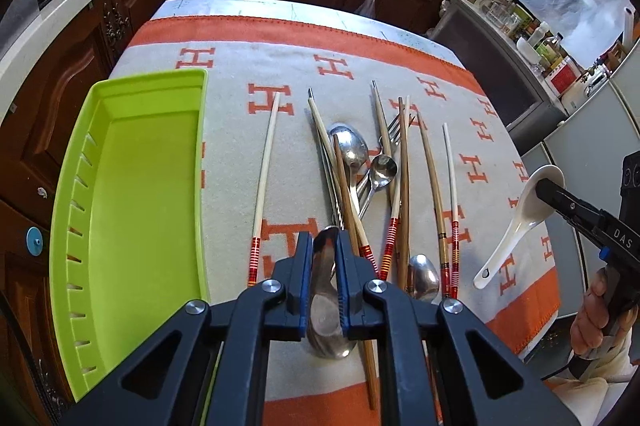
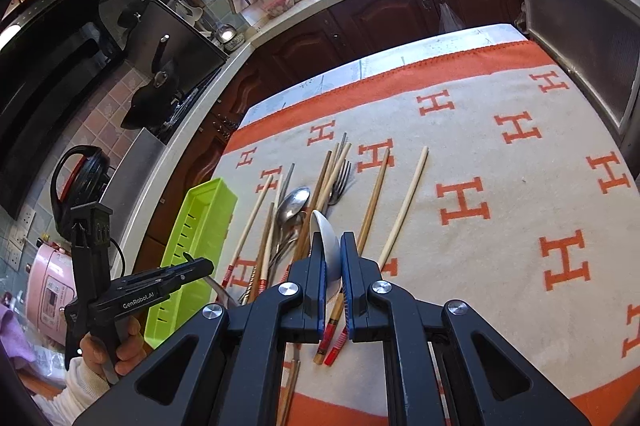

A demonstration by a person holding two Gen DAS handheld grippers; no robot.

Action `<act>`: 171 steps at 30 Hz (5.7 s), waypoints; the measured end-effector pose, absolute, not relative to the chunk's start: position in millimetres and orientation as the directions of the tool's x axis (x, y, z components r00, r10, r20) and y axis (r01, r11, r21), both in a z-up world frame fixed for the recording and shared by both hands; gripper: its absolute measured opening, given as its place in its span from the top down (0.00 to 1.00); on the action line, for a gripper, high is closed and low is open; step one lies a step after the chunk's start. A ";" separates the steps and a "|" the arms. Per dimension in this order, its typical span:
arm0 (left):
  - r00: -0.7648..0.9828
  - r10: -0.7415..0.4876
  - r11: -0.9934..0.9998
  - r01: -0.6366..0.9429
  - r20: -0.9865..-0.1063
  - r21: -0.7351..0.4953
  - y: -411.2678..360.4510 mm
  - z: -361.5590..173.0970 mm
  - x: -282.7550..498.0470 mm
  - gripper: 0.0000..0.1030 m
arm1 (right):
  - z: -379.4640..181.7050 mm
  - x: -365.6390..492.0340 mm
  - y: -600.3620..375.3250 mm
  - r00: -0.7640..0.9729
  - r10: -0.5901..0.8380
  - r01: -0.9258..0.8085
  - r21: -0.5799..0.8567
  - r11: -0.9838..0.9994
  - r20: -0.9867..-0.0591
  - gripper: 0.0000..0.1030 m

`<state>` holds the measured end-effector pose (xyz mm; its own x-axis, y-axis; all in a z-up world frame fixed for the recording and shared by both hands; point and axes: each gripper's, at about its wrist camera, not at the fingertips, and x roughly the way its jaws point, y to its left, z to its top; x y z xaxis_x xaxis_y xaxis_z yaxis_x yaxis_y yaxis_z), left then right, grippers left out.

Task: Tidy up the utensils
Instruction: 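Lower the white spoon into the green tray with the right tool while the left tool places the metal spoon, then move both open tools back over the utensil pile, then grasp a red-striped chopstick with the right tool while the left tool grasps a brown wooden chopstick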

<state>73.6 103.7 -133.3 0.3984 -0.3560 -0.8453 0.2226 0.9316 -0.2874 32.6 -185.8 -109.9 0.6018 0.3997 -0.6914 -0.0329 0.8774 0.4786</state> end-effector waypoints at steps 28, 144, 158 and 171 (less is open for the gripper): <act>0.513 -0.164 0.986 0.097 -0.843 -0.134 203.3 -38.6 11.2 0.99 | -12.0 32.6 -14.4 0.498 0.566 -0.367 0.432 0.824 -0.657 0.93; 0.282 -0.258 0.932 0.324 -0.924 -0.161 -69.8 -179.1 114.2 0.72 | -196.0 46.8 -217.7 0.420 0.196 0.207 0.304 0.930 -0.886 0.94; 0.306 -0.248 0.926 0.352 -0.919 -0.132 -74.8 -177.7 107.7 0.96 | -196.4 42.1 -225.7 0.433 0.225 0.218 0.343 0.914 -0.873 0.94; 0.387 -0.300 0.945 0.249 -0.872 -0.214 23.1 -95.9 70.4 0.96 | -181.1 41.1 -213.6 0.424 0.292 0.197 0.402 0.894 -0.857 0.95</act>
<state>70.4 23.1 -95.9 0.3871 -0.2998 -0.8719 0.2488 0.9446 -0.2143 41.1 -213.6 -181.1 0.4238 0.2919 -0.8574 0.1967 0.8944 0.4017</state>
